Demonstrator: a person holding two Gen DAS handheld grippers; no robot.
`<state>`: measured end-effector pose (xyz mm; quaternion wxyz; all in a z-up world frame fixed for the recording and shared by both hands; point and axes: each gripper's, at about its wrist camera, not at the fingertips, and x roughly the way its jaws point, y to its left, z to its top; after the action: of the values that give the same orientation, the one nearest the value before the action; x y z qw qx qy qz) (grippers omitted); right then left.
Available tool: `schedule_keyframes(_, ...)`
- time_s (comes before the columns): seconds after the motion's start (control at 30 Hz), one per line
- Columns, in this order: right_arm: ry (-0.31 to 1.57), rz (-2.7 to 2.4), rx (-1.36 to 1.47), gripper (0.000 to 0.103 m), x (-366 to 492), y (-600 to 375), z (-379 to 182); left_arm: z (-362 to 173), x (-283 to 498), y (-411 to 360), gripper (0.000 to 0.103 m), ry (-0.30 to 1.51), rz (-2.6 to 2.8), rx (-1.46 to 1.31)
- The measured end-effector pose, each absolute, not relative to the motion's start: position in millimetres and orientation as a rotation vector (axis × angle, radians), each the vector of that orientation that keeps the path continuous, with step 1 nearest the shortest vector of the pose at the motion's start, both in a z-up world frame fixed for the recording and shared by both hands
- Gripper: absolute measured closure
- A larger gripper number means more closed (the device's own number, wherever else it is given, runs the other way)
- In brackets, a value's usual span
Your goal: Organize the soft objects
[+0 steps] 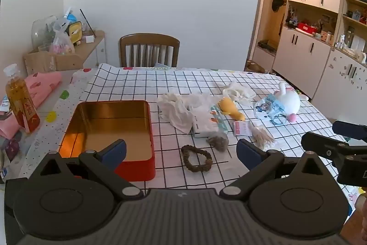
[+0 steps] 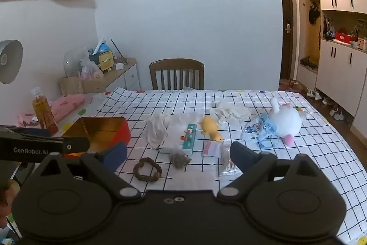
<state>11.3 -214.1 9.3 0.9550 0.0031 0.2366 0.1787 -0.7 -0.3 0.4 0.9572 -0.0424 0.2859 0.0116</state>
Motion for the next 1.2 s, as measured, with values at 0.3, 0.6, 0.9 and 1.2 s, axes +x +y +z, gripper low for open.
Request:
schedule_keyframes(0.3, 0.474, 0.345, 0.018, 0.007, 7.8, -214.9, 11.4, 3.2, -1.8, -1.5, 0.000, 0.588, 0.005, -0.095)
schedule_keyframes(0.6, 0.494, 0.344, 0.022, 0.010, 10.7, -215.2, 8.5, 1.8, -3.7, -4.6, 0.000, 0.588, -0.013, -0.095)
schedule_keyframes(0.9, 0.483, 0.373, 0.011, 0.011, 10.4, -208.9, 13.1, 2.2, -5.3, -4.3, 0.000, 0.584, -0.025, -0.097)
schedule_keyframes(1.2, 0.479, 0.379, 0.004, 0.011, 9.8, -206.6, 13.9, 2.3, -7.8, -2.0, 0.000, 0.572, -0.042, -0.112)
